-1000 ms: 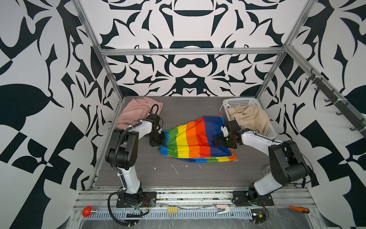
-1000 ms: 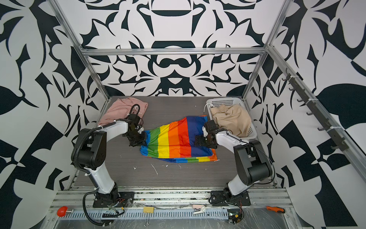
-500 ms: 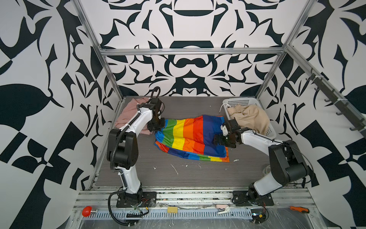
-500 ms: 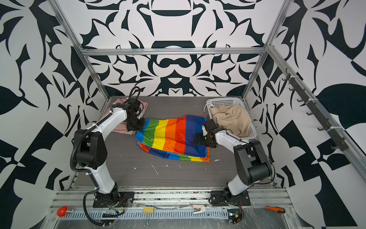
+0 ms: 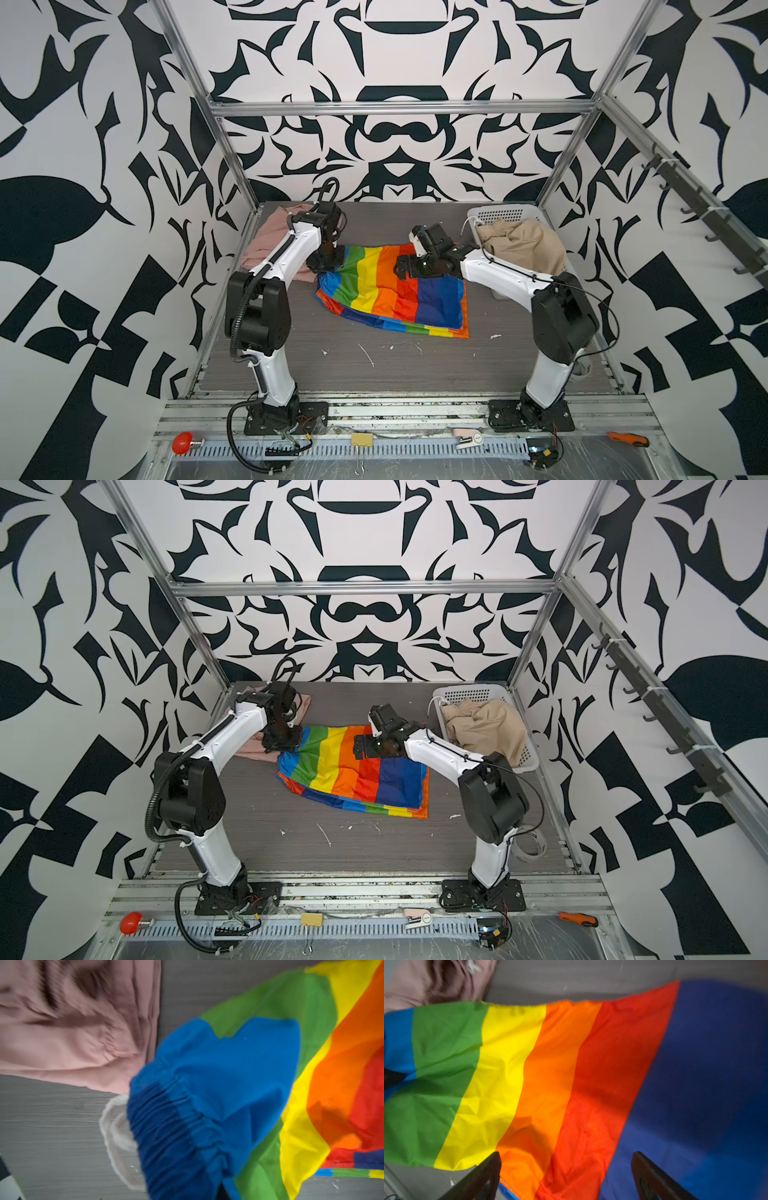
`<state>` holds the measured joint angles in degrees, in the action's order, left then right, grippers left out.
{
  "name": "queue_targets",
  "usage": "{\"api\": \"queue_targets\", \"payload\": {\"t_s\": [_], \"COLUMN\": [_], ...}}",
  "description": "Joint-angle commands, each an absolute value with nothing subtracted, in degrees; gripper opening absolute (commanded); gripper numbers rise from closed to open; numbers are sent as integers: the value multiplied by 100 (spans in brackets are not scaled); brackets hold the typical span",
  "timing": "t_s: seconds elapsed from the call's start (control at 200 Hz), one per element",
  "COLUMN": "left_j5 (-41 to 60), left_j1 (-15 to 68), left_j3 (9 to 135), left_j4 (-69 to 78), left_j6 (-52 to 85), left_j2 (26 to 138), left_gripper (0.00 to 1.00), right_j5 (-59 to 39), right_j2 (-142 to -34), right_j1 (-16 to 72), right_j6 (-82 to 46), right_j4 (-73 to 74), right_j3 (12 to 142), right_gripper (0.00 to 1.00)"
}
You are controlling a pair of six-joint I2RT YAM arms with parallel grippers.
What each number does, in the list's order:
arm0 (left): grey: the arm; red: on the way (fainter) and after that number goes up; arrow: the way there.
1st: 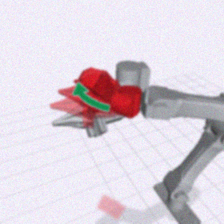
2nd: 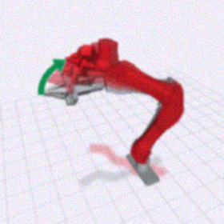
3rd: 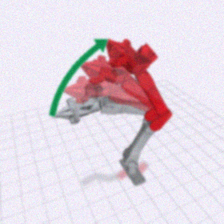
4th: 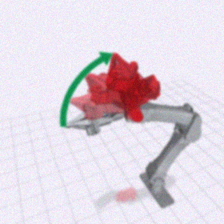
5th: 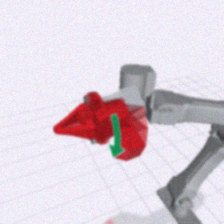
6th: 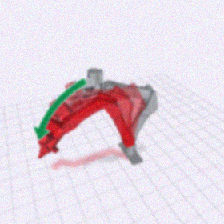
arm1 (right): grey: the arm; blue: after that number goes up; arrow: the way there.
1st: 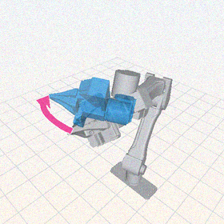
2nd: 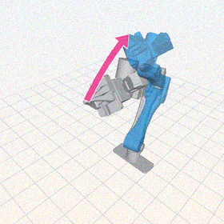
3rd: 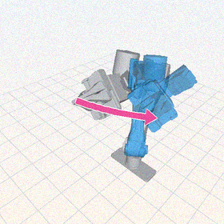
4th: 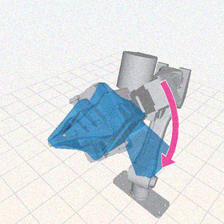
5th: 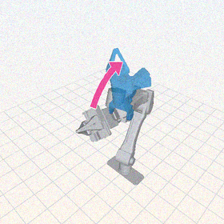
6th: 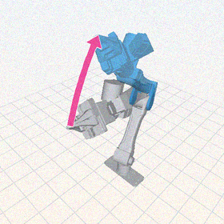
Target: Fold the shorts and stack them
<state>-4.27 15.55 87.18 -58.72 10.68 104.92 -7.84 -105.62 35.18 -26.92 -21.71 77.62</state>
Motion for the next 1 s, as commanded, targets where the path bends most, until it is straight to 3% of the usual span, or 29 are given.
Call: {"api": "queue_targets", "payload": {"t_s": [0.0, 0.34, 0.465, 0.57, 0.775, 0.995], "left_j5": [108, 1441, 1876, 2008, 2258, 855], "left_j1": [1450, 337, 51, 49, 55, 556], "left_j3": [8270, 6794, 6328, 6044, 5701, 6113], "left_j4": [-5792, -4627, -4342, -4207, -3972, -4726], "left_j6": [1143, 1907, 2092, 2165, 2211, 1954], "left_j2": [10433, 9748, 9498, 9481, 9806, 10252], "left_gripper": [2, 60, 75, 81, 81, 77], "right_j5": [-655, -701, -651, -713, -1034, -1125], "right_j2": [-10636, -10275, -10077, -9987, -9854, -9721], "right_j1": [3540, 3537, 3520, 3425, 3145, 2962], "right_j6": [-2772, -2564, -2386, -2334, -2377, -2401], "right_j4": [-2416, -2334, -2355, -2299, -2032, -1860], "right_j3": [7929, 7276, 6956, 6709, 6273, 6041], "right_gripper": [100, 99, 100, 99, 99, 100]}}
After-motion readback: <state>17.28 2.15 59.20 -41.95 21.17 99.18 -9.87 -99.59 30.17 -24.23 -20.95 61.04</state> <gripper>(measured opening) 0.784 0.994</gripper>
